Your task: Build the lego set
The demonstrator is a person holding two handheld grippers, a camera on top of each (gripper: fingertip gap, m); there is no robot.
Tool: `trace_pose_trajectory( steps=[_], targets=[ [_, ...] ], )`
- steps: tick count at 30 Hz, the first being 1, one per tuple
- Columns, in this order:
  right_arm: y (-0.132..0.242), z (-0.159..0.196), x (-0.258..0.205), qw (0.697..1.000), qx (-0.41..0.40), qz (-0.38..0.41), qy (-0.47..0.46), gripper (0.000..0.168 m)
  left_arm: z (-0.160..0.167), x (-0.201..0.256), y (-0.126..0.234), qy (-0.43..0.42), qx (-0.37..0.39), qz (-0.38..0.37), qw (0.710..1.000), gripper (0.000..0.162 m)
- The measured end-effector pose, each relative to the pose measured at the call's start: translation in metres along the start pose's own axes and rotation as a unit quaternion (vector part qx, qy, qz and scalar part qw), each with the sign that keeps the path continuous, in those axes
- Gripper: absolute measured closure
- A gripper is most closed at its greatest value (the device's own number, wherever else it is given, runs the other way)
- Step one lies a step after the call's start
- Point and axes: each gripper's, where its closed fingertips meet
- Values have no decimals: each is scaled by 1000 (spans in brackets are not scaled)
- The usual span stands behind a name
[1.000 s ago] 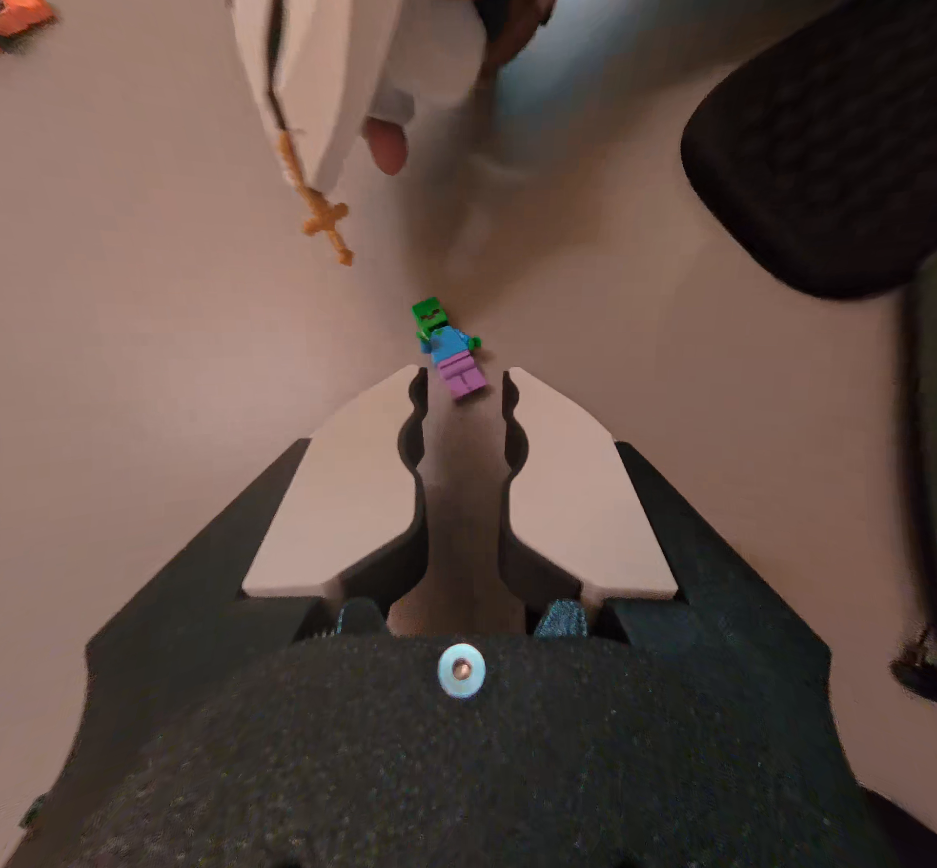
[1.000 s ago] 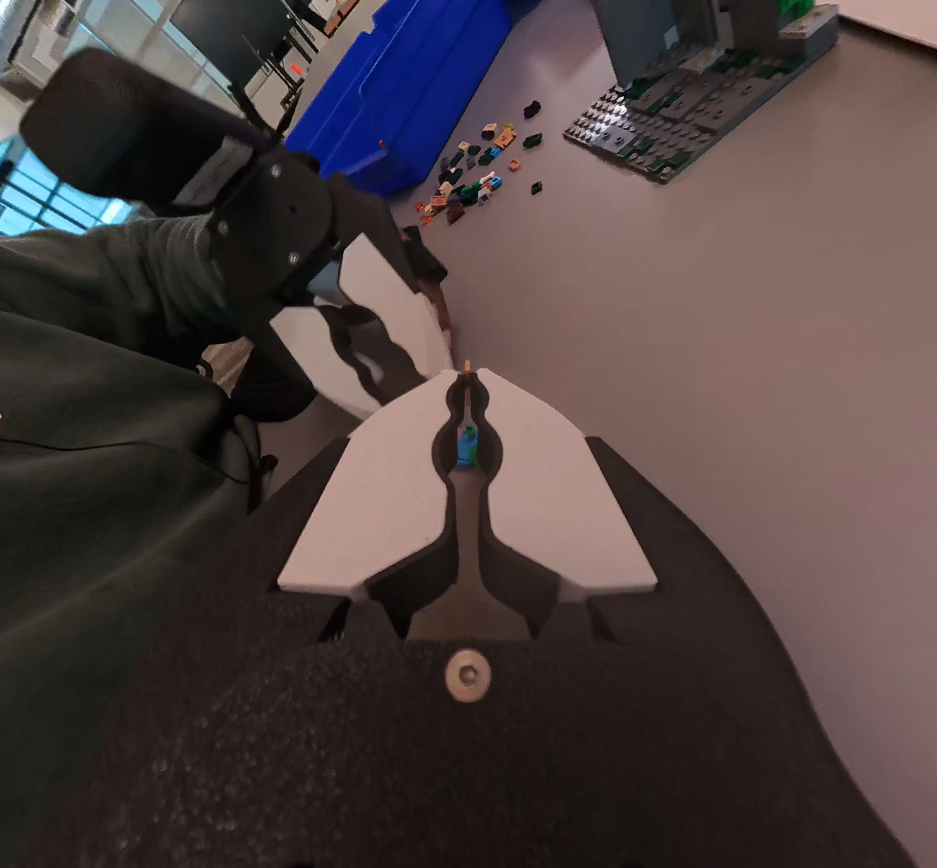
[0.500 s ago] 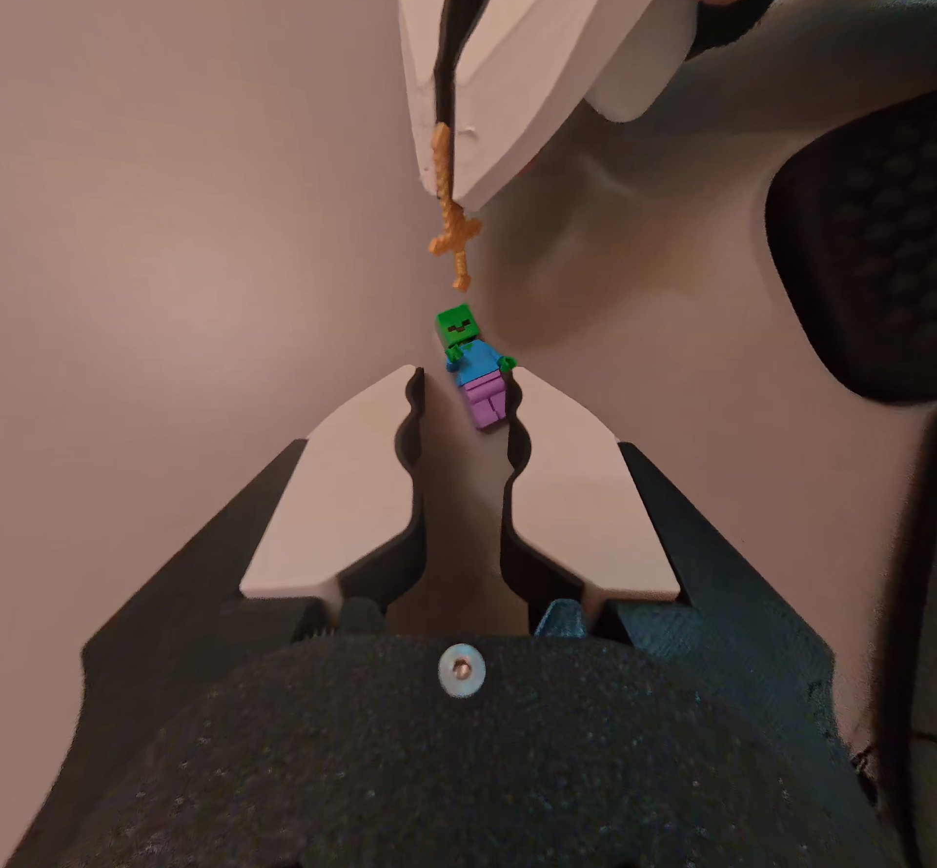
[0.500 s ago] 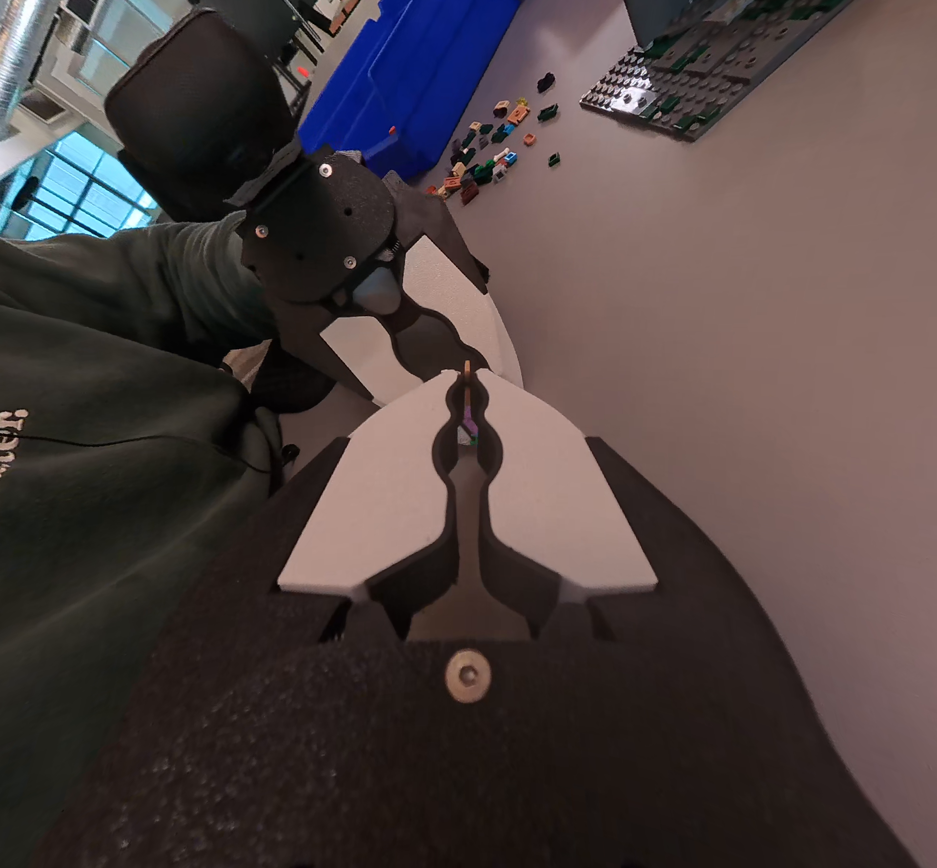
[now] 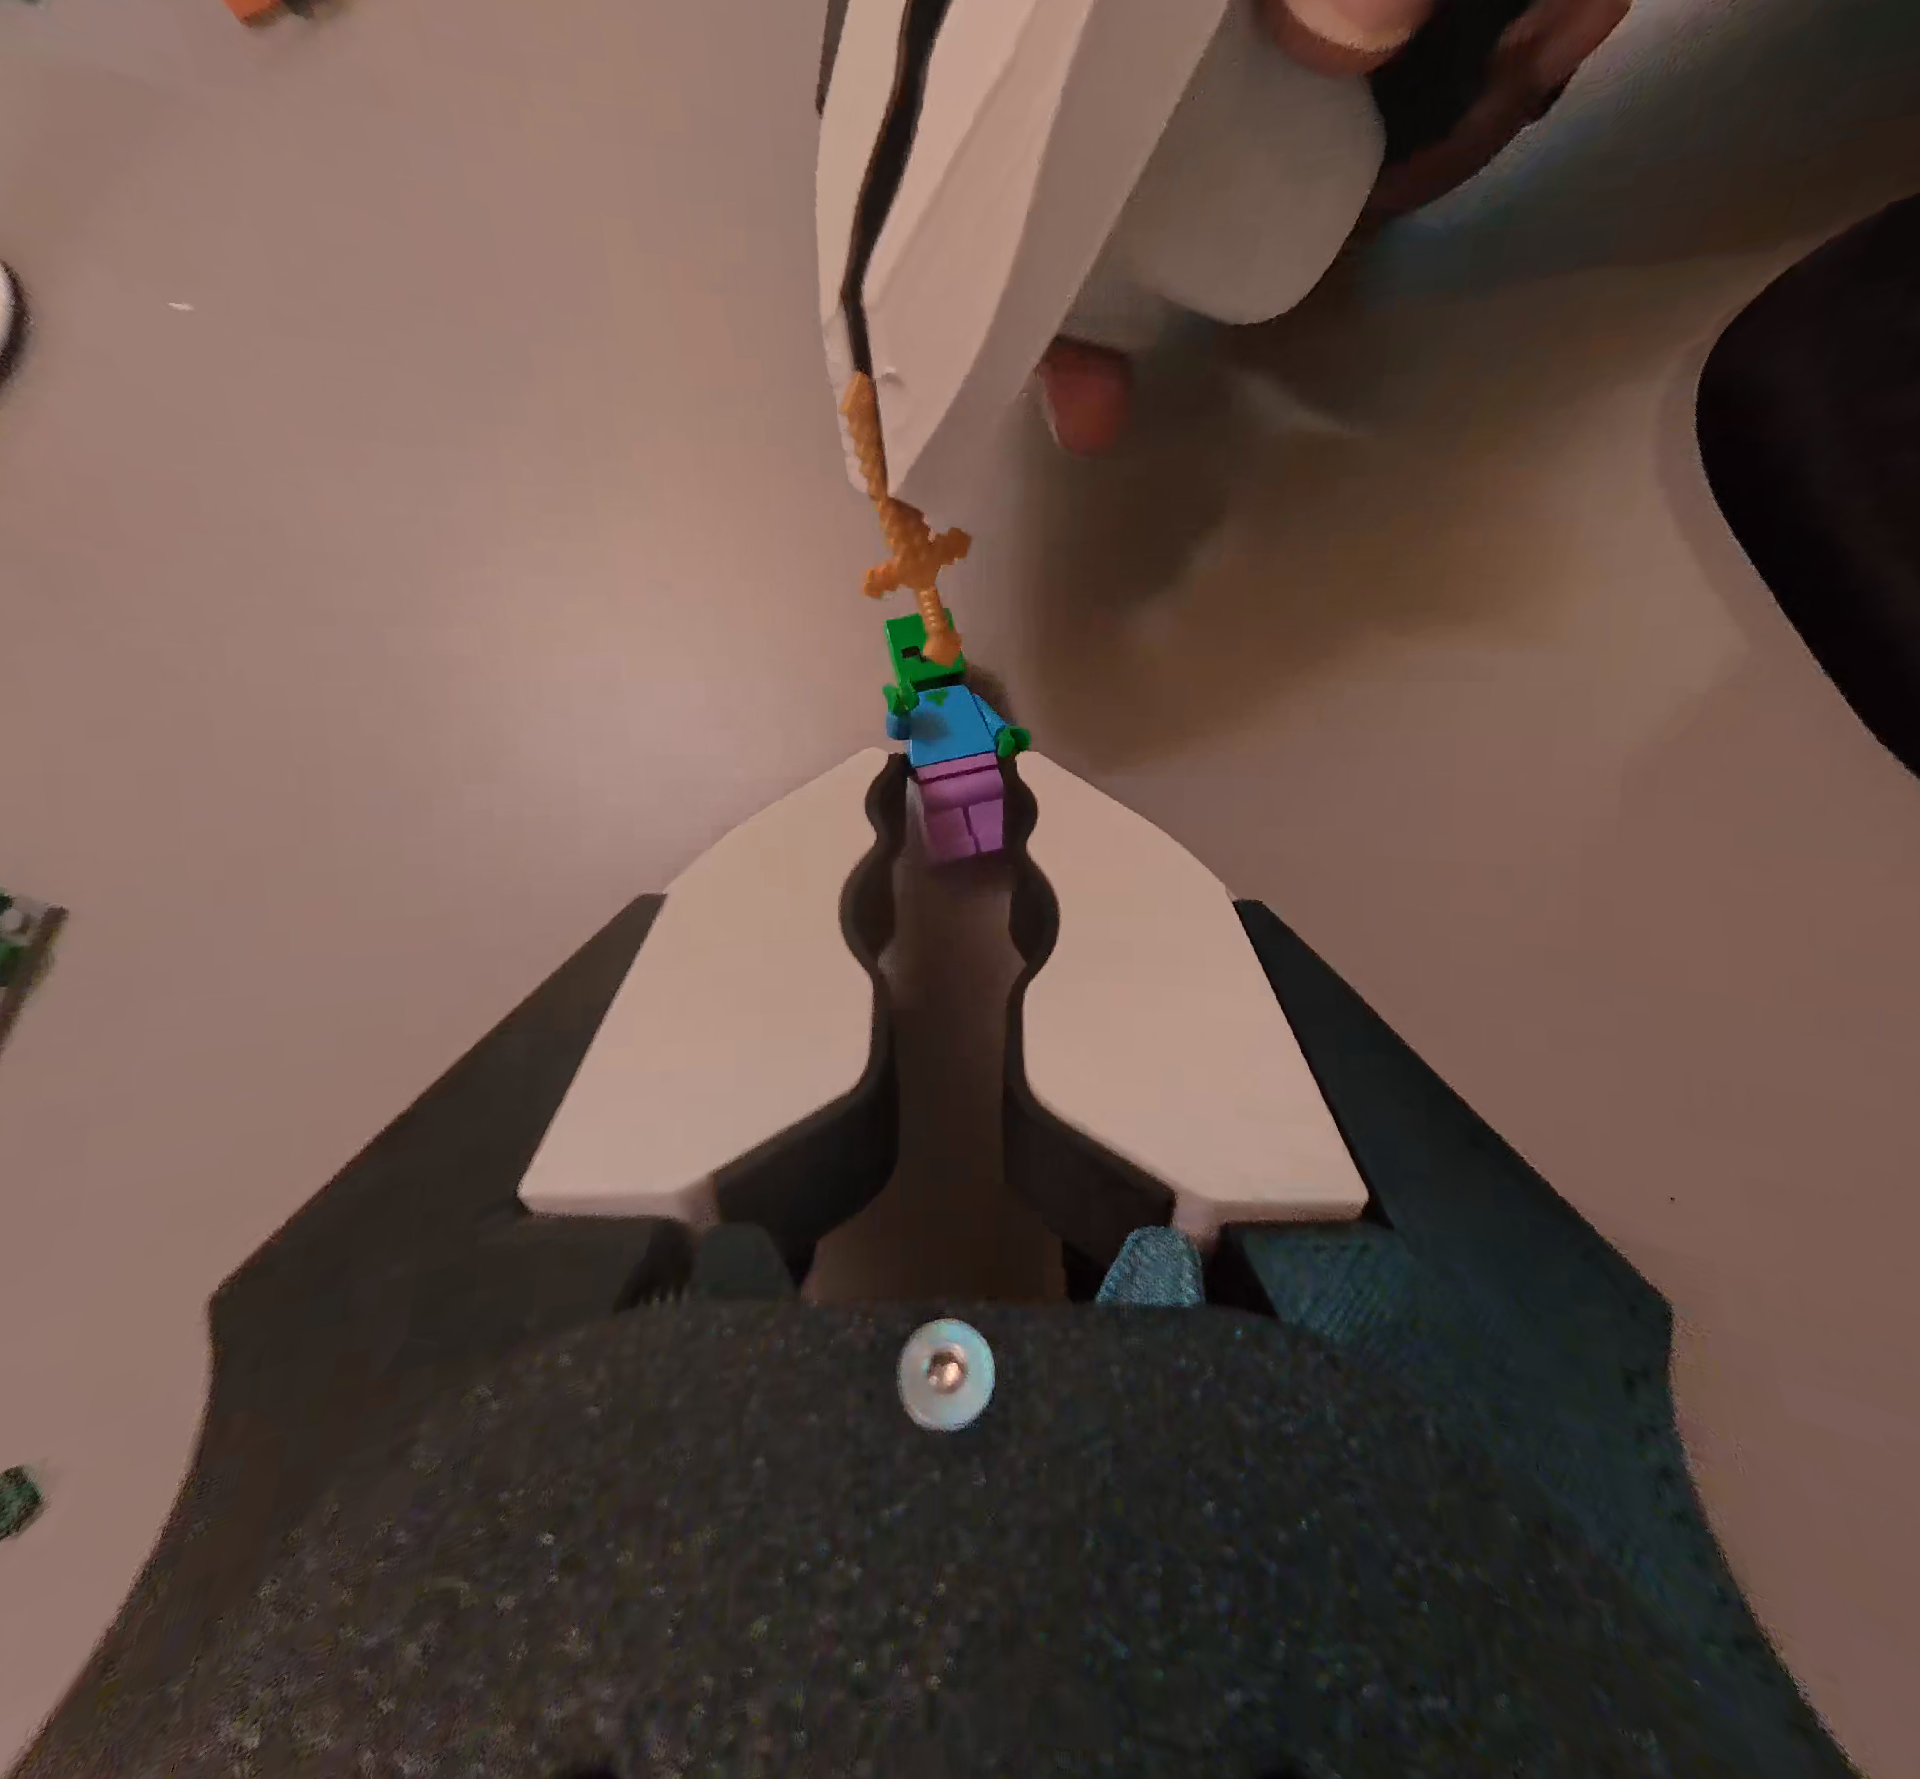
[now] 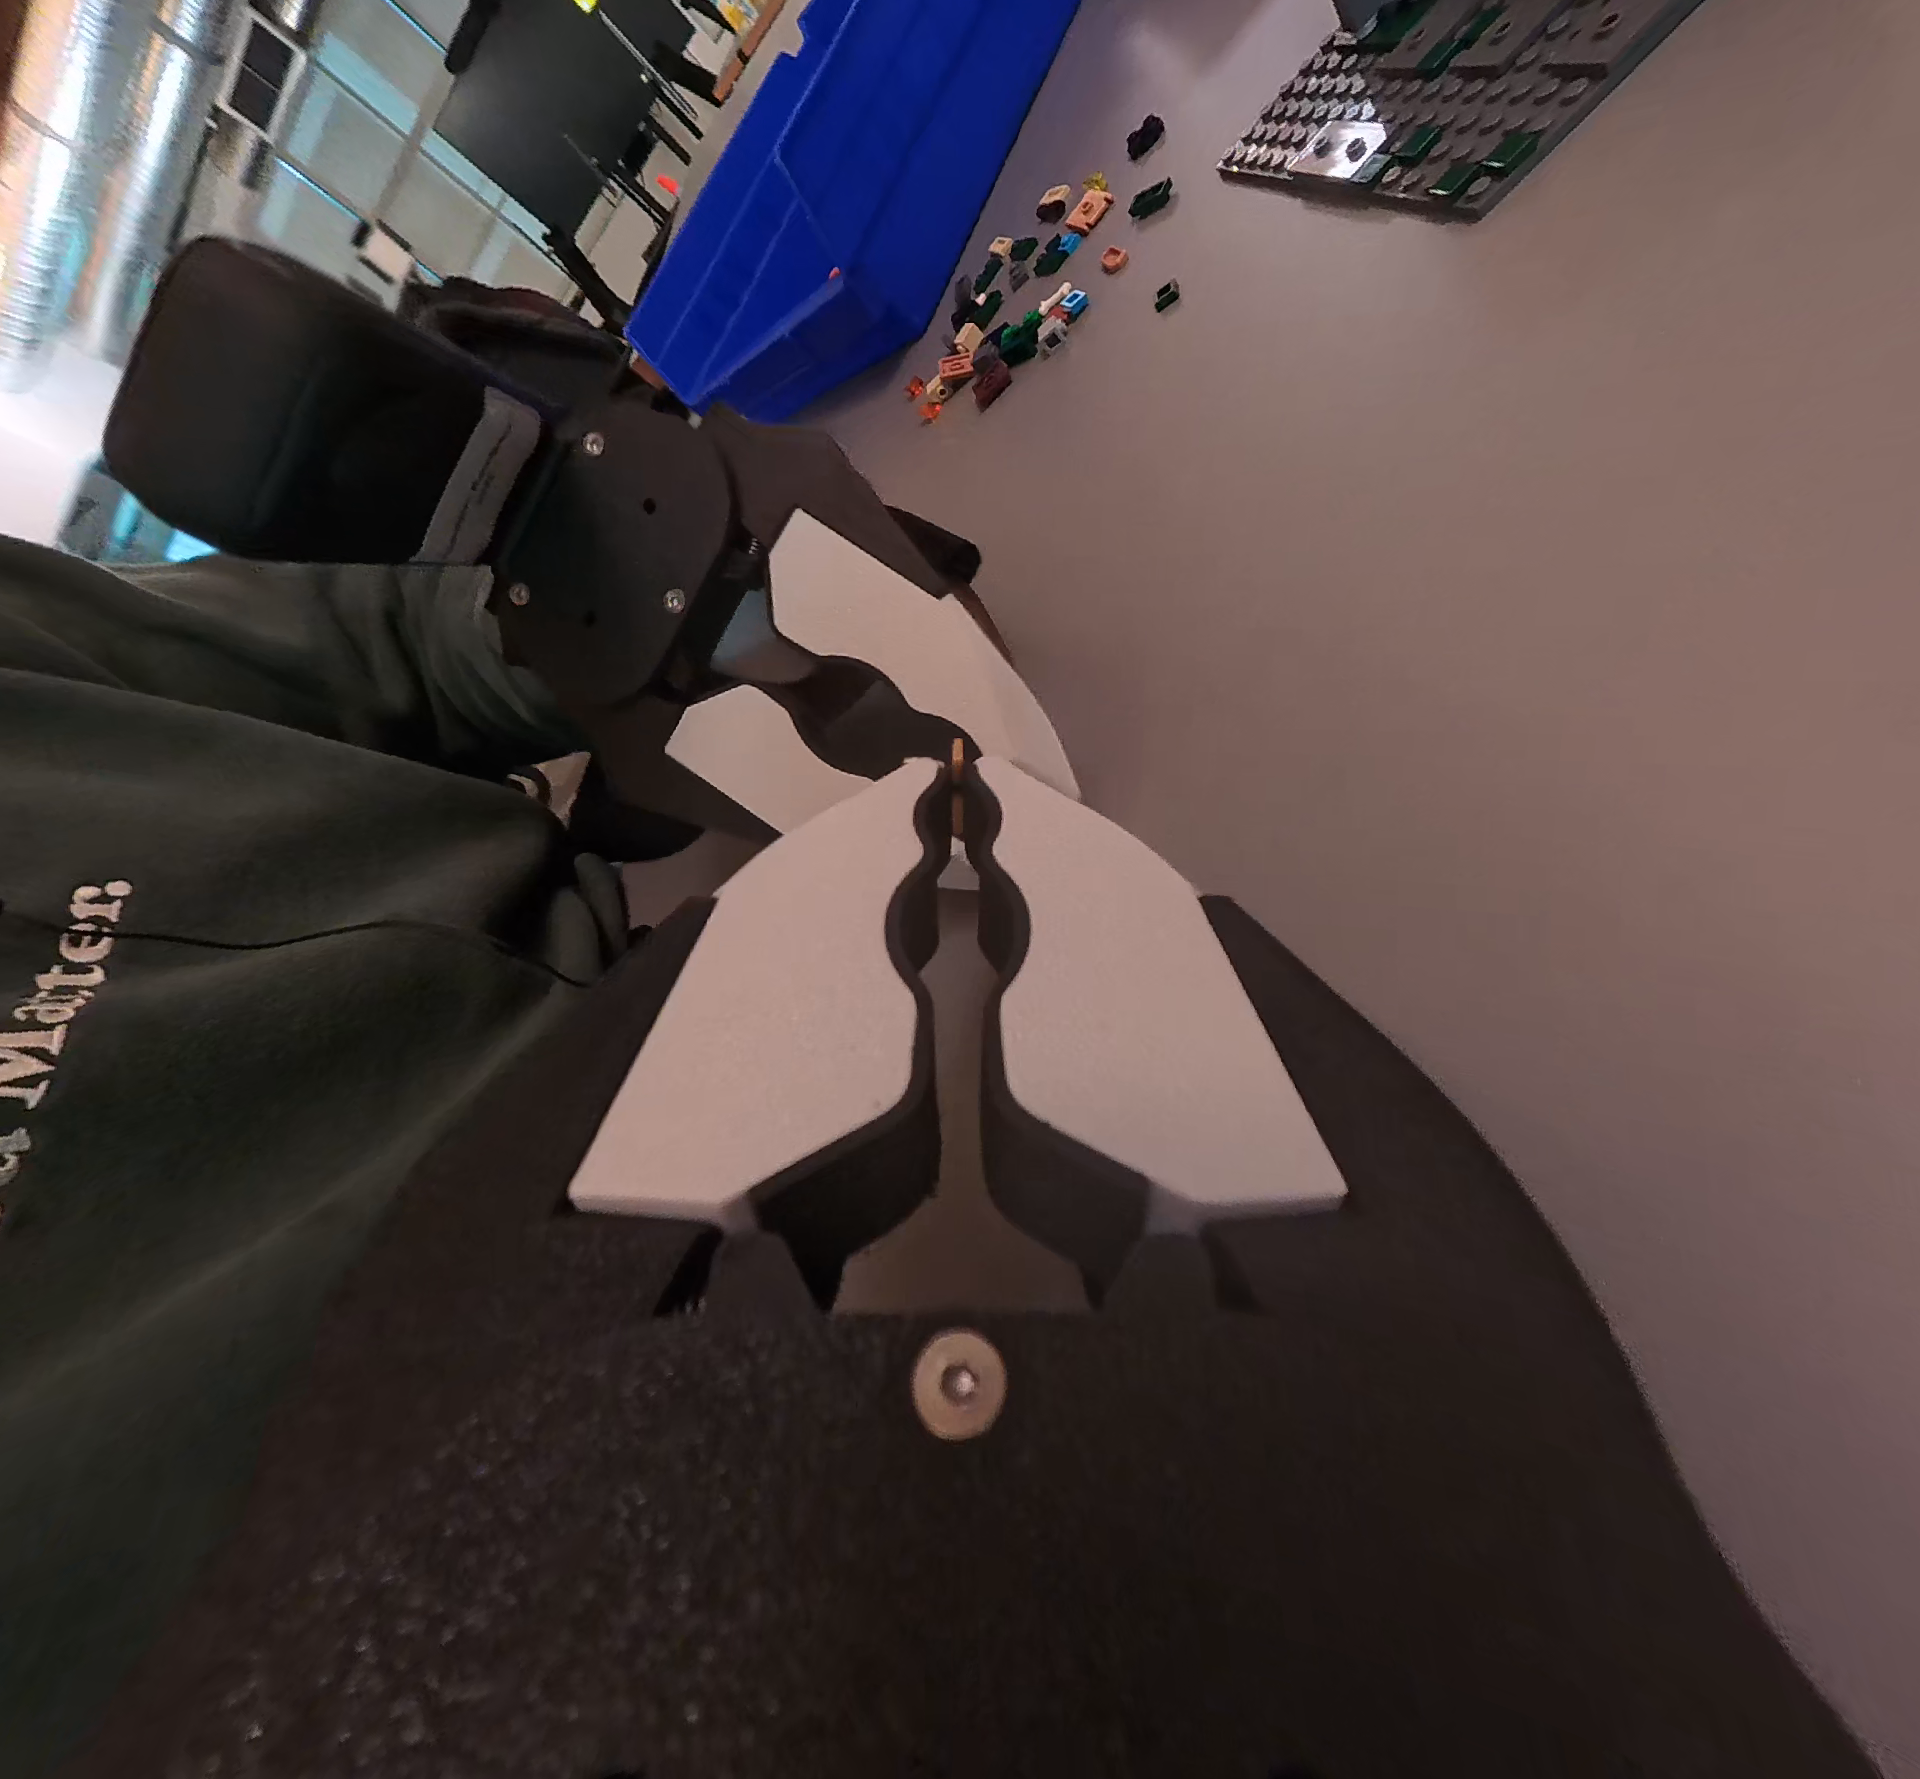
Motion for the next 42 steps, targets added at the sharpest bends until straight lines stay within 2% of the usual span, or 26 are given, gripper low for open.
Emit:
trace_pose_trajectory(
  steps=[7, 14, 17, 20, 26, 31, 35, 42],
  targets=[
    [-6, -1, -1, 1000, 2, -11, -17, 167, -5, 1, 10, -29, 34, -28, 999, 145],
    [-1, -5, 5, 1000, 7, 8, -11, 167, 6, 9, 7, 20, 17, 28, 999, 144],
    [3, -4, 5, 1000, 11, 11, -12, 167, 4, 8, 9, 42, 22, 49, 998, 136],
    [5, 1, 7, 1000, 2, 18, -9, 167, 2, 4, 13, 55, 32, 68, 996, 135],
    [-4, 18, 13, 998, -44, 50, 7, 167, -8, 2, 14, -7, 72, 133, 988, 139],
    [-10, 22, 16, 996, -62, 66, 10, 167, -2, 5, 6, -67, 61, 165, 982, 146],
    [-10, 24, 19, 995, -68, 72, 12, 167, -3, 5, 5, -81, 64, 160, 982, 156],
    [-11, 26, 20, 994, -74, 80, 16, 167, -4, 7, 8, -134, 85, 116, 980, 157]
  ],
)
Point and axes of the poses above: each gripper's, where its closed fingertips meet, y back along the fingers, z out of its underside, x = y × z across the jaws, and after that the axes turned 7 degrees about -y, right-handed
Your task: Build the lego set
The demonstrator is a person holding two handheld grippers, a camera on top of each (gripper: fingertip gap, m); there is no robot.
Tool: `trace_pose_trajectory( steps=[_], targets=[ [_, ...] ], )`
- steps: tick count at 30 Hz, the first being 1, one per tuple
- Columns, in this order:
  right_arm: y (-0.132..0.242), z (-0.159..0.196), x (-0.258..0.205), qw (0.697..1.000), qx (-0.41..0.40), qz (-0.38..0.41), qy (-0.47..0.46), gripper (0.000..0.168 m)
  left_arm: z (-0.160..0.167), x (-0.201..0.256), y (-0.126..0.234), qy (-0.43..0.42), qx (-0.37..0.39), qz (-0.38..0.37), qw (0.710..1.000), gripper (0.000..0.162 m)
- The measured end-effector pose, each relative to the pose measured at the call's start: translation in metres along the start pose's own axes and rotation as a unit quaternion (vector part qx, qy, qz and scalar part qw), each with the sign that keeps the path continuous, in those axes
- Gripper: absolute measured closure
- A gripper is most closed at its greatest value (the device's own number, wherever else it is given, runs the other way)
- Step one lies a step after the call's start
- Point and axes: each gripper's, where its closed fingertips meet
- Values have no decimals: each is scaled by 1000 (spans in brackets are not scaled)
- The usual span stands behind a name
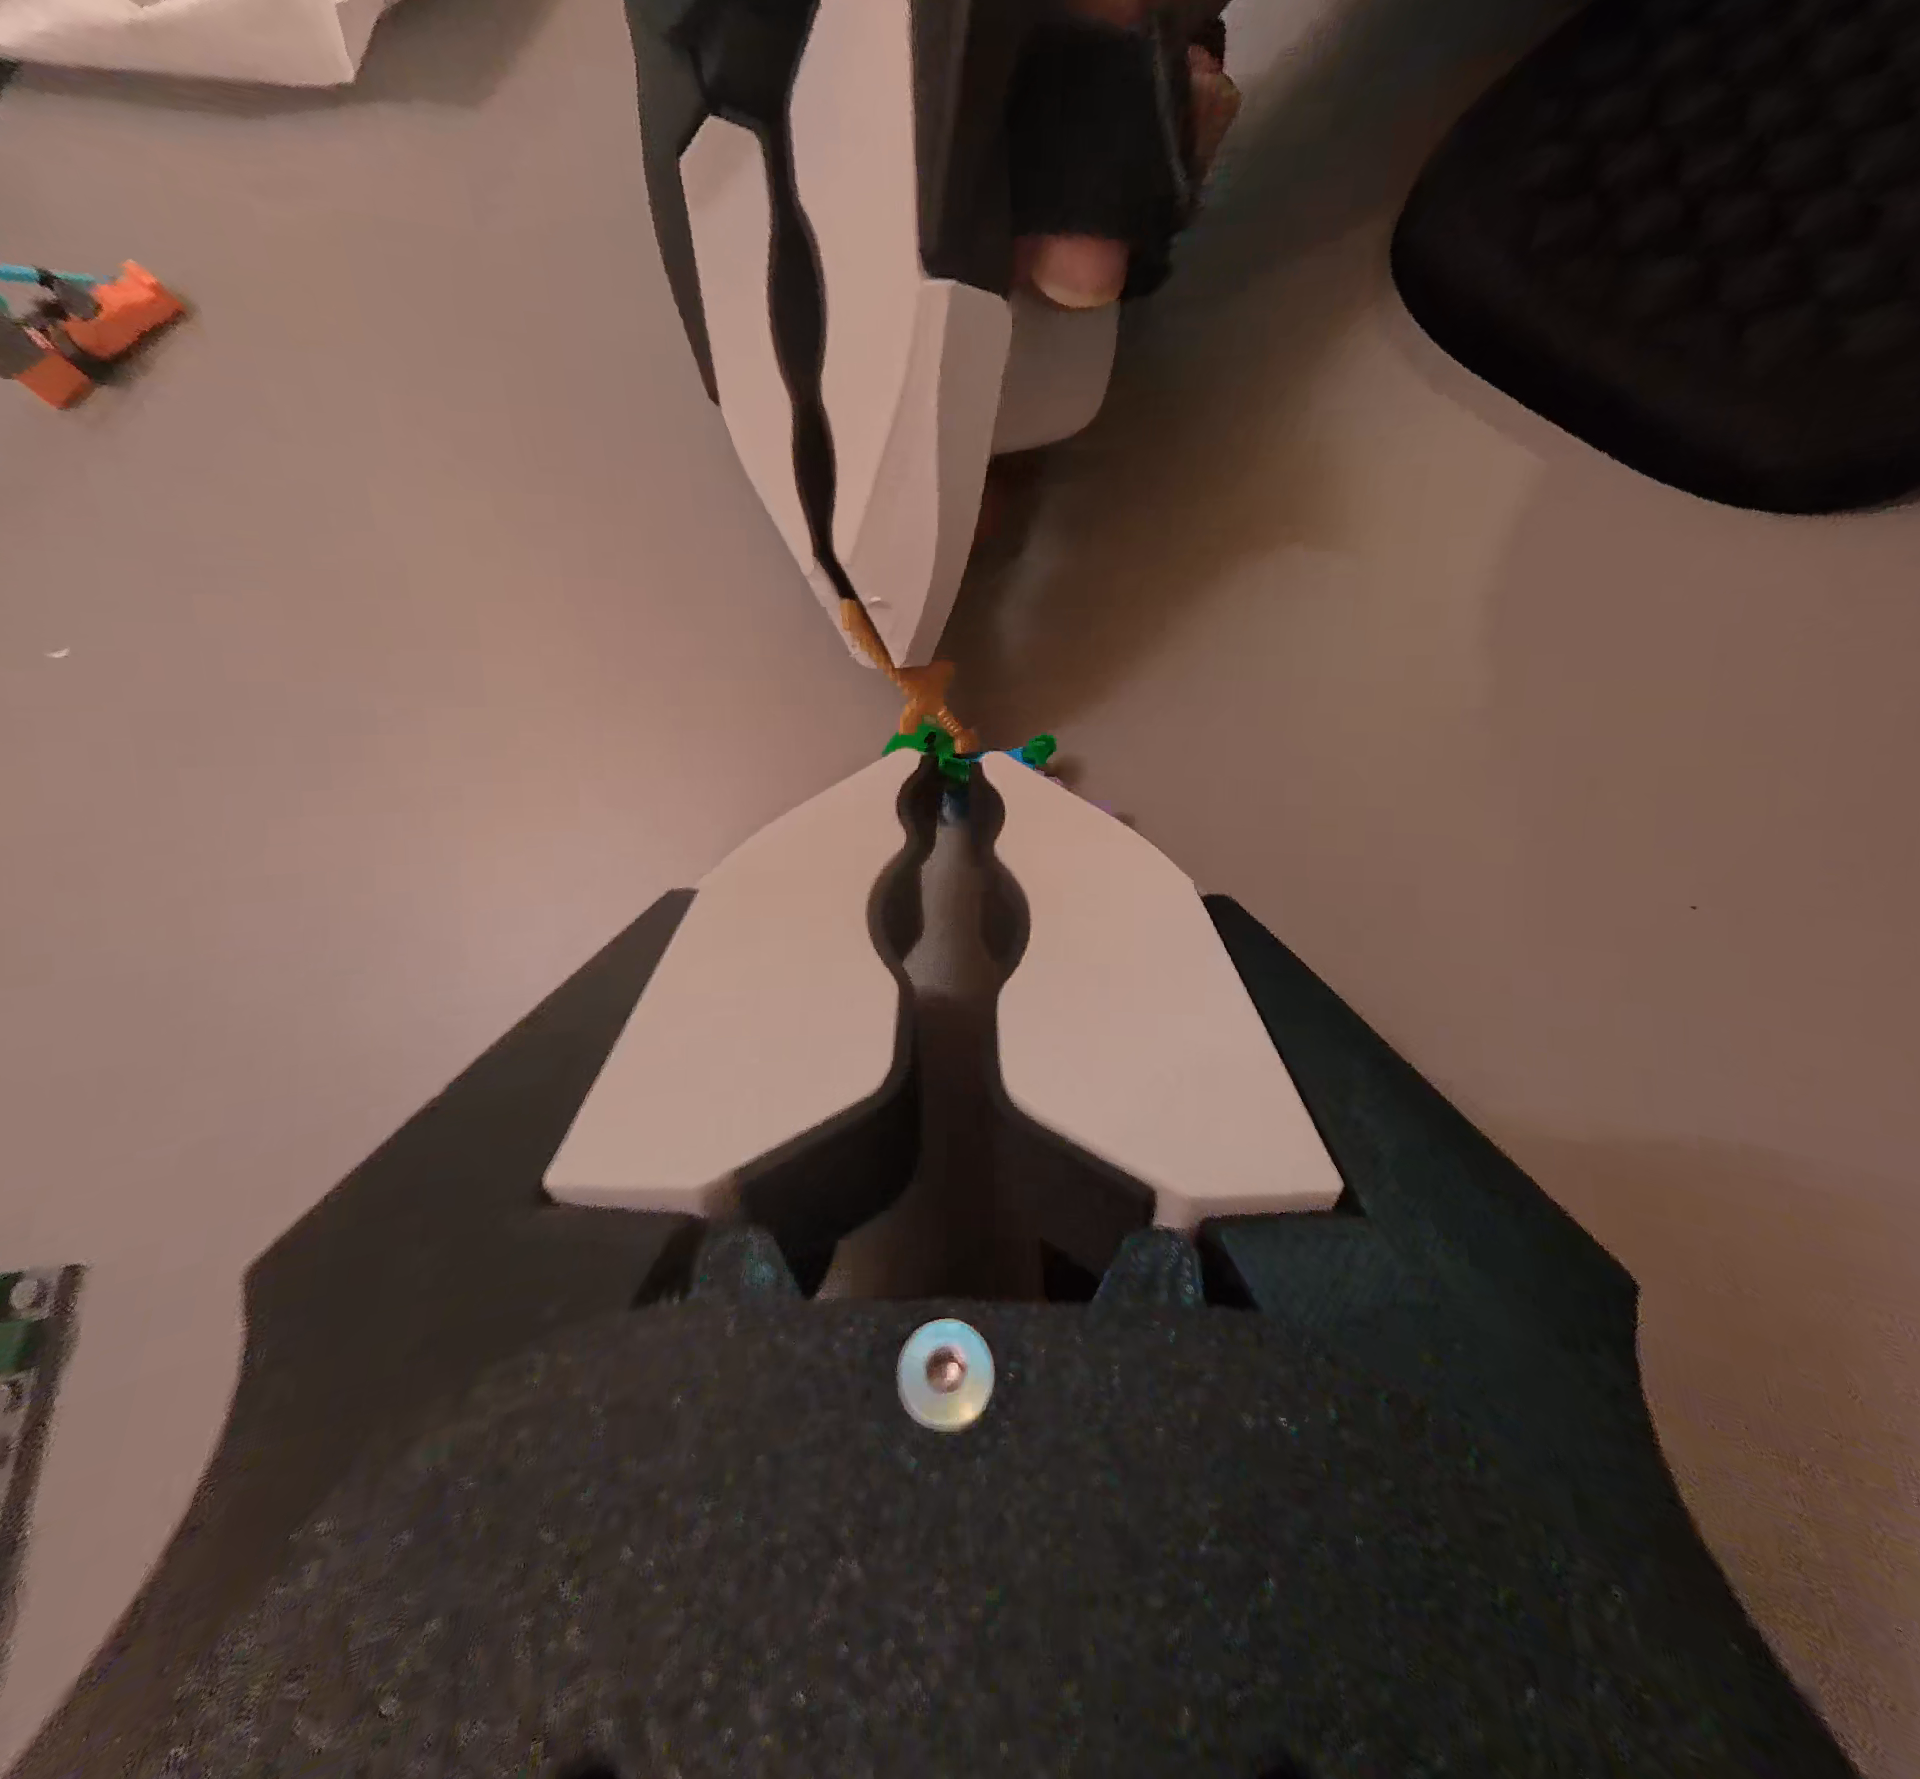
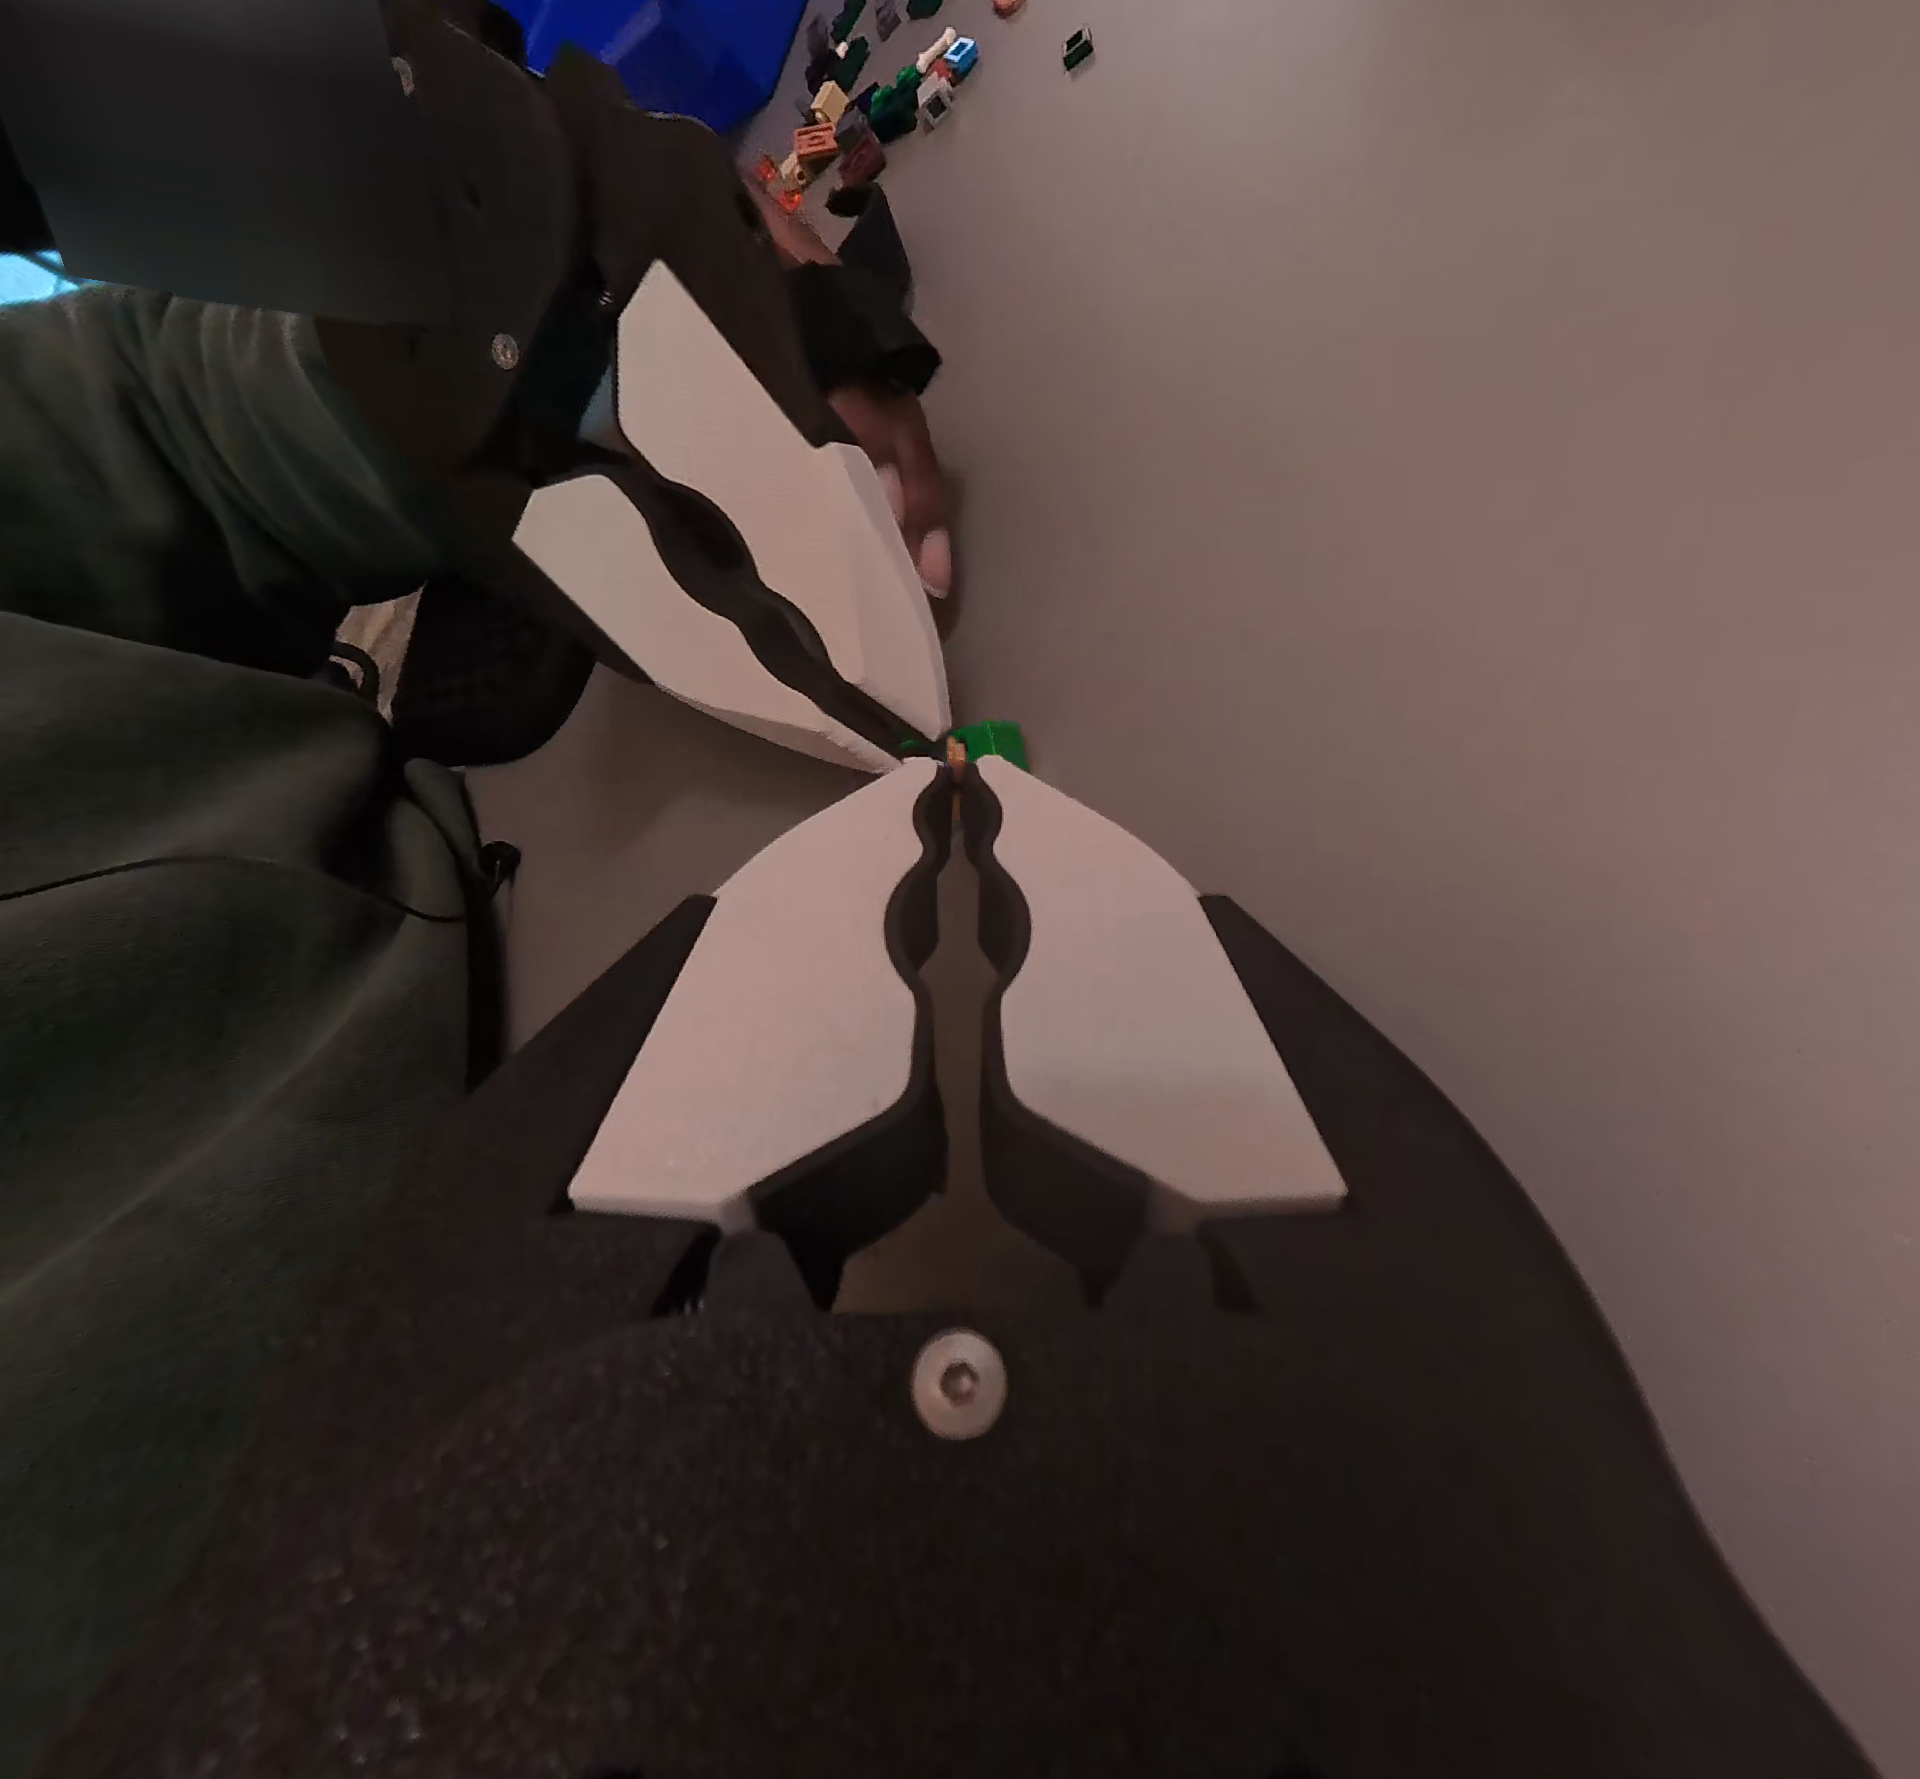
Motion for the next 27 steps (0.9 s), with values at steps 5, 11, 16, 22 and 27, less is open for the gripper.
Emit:
trace_pose_trajectory(
  steps=[5, 11, 16, 22, 27],
  targets=[
    [-1, 1, -1, 1000, -1, 0, 2, 167, -1, 8, 2, -53, 2, -21, 998, 156],
    [3, 0, -4, 1000, 8, -5, 1, 167, 0, 17, 4, -114, 6, -41, 993, 156],
    [4, 1, -22, 999, 8, -28, 14, 167, 0, 18, 5, -126, 2, -58, 990, 156],
    [9, -5, -6, 993, 20, 58, 102, 158, -1, 15, 8, -106, 10, -70, 992, 156],
    [18, -14, 15, 973, 17, 149, 176, 144, 1, 14, 8, -105, 5, -76, 992, 156]
  ],
)
Point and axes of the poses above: each gripper's, where its closed fingertips meet, y back along the fingers, z out of its underside, x = y × z across the jaws, and after that the axes turned 7 degrees about -y, right-handed
